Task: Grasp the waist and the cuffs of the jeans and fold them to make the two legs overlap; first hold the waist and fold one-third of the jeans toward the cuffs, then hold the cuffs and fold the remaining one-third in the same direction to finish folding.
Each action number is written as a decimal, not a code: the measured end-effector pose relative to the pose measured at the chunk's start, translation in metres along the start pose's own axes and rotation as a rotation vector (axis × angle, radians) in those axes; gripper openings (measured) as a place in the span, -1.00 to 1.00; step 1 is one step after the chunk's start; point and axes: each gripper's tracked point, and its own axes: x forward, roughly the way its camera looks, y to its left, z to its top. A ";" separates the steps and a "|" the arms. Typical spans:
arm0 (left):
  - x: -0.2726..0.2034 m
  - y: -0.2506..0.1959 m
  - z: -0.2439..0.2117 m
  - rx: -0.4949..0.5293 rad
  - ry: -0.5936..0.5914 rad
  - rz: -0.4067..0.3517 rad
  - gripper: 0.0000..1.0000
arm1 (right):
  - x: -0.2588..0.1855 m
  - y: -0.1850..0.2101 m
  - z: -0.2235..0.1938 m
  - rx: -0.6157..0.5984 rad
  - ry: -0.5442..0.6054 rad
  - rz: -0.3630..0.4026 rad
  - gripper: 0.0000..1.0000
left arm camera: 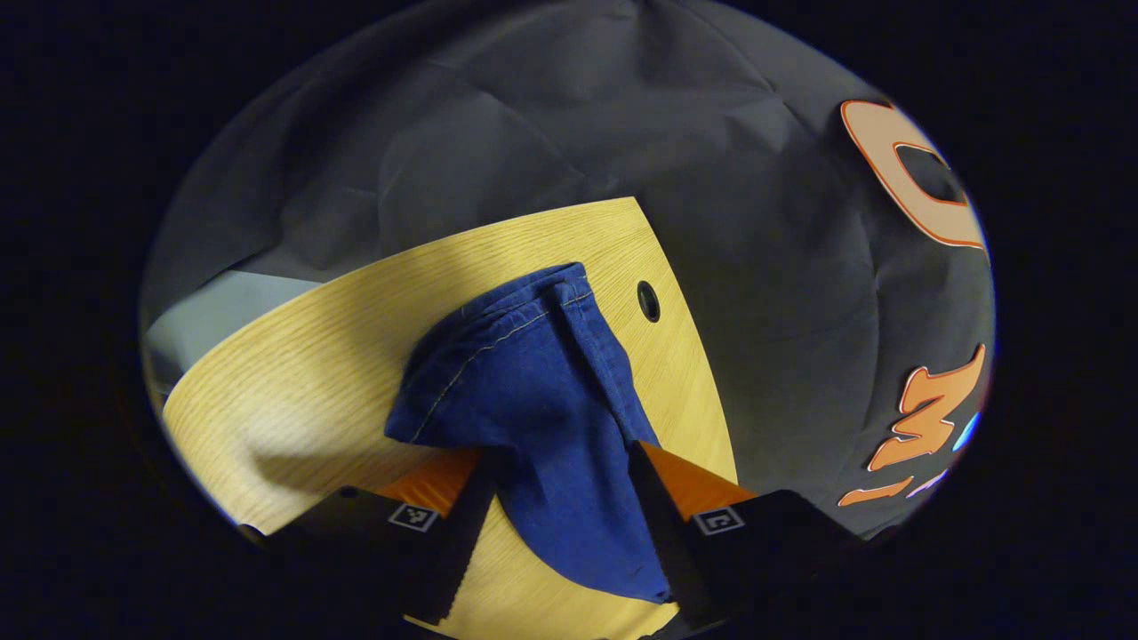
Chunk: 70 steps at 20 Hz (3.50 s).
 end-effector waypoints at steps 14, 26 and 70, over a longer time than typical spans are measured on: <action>-0.057 -0.049 0.001 0.137 -0.148 -0.048 -0.94 | -0.011 -0.012 0.010 0.031 -0.020 0.050 0.95; -0.131 -0.208 -0.055 0.497 -0.224 -0.217 -0.93 | -0.020 -0.032 0.028 0.014 -0.057 0.113 0.95; -0.130 -0.397 -0.282 1.148 -0.244 -0.207 0.62 | -0.006 -0.087 0.052 -0.054 -0.136 0.225 0.95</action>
